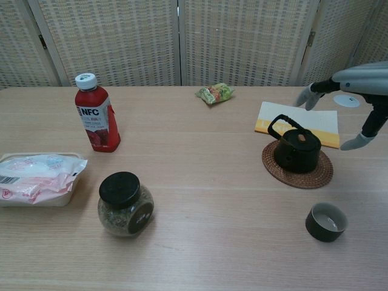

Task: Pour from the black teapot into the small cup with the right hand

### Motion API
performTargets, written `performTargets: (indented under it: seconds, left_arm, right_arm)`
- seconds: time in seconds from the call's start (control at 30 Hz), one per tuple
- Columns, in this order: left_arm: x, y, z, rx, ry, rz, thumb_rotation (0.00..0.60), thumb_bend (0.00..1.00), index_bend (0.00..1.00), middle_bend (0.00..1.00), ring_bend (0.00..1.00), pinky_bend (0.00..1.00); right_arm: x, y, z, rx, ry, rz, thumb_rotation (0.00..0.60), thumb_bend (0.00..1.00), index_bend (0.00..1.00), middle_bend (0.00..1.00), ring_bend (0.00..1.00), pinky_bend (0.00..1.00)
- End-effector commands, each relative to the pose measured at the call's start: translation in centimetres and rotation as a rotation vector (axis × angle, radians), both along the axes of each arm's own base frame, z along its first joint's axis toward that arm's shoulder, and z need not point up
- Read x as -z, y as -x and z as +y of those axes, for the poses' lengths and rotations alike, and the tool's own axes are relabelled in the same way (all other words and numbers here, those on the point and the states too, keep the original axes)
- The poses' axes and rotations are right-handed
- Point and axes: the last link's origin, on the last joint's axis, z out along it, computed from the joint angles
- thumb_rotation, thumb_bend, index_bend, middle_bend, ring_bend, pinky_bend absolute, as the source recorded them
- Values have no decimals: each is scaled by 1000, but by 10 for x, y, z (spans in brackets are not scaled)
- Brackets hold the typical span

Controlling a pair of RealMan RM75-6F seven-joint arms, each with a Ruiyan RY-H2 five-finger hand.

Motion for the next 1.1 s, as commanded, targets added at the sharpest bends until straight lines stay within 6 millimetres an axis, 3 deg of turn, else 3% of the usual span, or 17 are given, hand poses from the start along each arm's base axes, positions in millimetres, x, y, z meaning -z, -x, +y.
performTargets:
  seconds: [0.03,0.13,0.3,0.7,1.1]
  left_arm:
    - [0,1,0,-2,1,1,600,242,90,0,79,134]
    - [0,1,-1,-4,0,1,600,243,90,0,79,134]
    - [0,2,-1,-10,2,2,600,243,90,0,79,133]
    - [1,7,-2,-30,3,0,600,243,90,0,79,134]
    - [0,13,-3,-43,3,-8,600,243,90,0,79,134]
  right_arm:
    - [10,-9,-12,-9,-26,3,600,299,174,215,121,75]
    - [18,-16,-24,-10,-46,3,600,446,174,221,121,75]
    - [32,-27,-42,-9,-68,1,600,537,174,248,121,75]
    - [66,-44,-79,28,-113,16,600,561,174,308,121,75]
    - [79,-38,-94,68,-122,62,600,564,174,324,121,75]
